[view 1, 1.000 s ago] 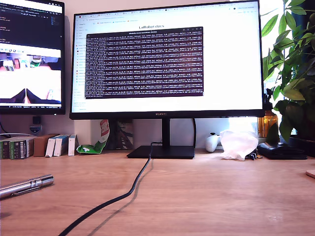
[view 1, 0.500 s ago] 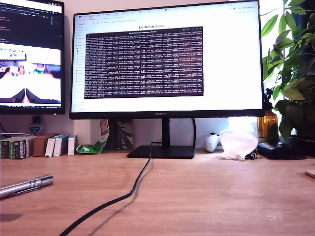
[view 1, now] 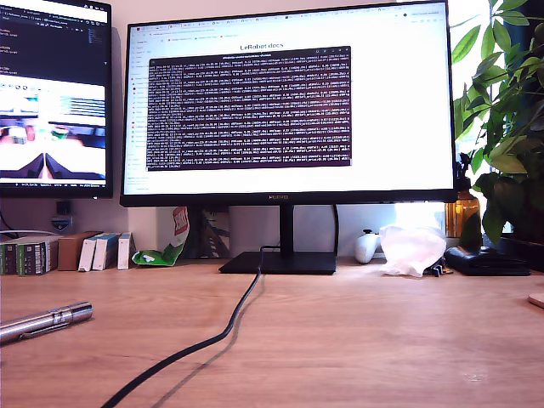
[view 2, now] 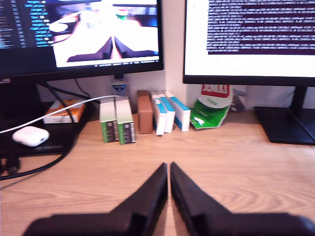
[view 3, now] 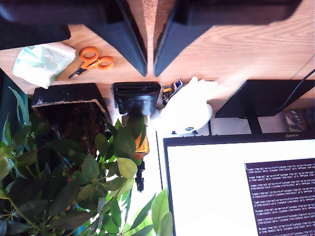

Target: Pick the metallic laser pointer with your right arm, pass it to your left arm, then place it down to the left side of the table

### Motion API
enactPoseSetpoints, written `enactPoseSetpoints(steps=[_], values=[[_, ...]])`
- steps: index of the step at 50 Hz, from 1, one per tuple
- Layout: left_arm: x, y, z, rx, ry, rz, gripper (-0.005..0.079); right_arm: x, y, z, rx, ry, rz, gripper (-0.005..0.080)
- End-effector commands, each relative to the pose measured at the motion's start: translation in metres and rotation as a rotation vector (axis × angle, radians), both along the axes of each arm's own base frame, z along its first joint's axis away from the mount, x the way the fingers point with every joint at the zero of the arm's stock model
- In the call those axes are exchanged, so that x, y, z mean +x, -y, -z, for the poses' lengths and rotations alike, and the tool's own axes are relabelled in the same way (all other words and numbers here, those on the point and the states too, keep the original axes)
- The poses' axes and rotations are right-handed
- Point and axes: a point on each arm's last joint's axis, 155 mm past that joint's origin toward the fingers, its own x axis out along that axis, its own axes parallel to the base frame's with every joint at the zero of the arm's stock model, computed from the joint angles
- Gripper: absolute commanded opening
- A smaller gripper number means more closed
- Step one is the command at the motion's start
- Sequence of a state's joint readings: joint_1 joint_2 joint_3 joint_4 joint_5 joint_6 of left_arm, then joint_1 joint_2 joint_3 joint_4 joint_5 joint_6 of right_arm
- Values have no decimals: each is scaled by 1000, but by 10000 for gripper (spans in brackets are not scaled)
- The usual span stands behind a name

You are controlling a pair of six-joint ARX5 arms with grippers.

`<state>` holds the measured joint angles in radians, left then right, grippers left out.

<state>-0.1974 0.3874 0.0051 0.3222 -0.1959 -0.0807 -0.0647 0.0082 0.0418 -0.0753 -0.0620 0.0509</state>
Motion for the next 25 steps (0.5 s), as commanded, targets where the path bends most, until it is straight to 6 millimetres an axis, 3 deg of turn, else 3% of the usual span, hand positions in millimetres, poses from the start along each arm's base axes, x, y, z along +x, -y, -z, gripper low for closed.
enactPoseSetpoints(steps=[1, 12, 25], values=[[-2, -3, 11, -3, -12, -11, -19, 1, 0, 8, -5, -8, 0, 0], [-6, -14, 6, 3, 8, -55, -19, 1, 0, 8, -14, -11, -1, 0], [-18, -12, -4, 8, 54, -34, -19, 1, -5, 8, -23, -9, -27, 0]])
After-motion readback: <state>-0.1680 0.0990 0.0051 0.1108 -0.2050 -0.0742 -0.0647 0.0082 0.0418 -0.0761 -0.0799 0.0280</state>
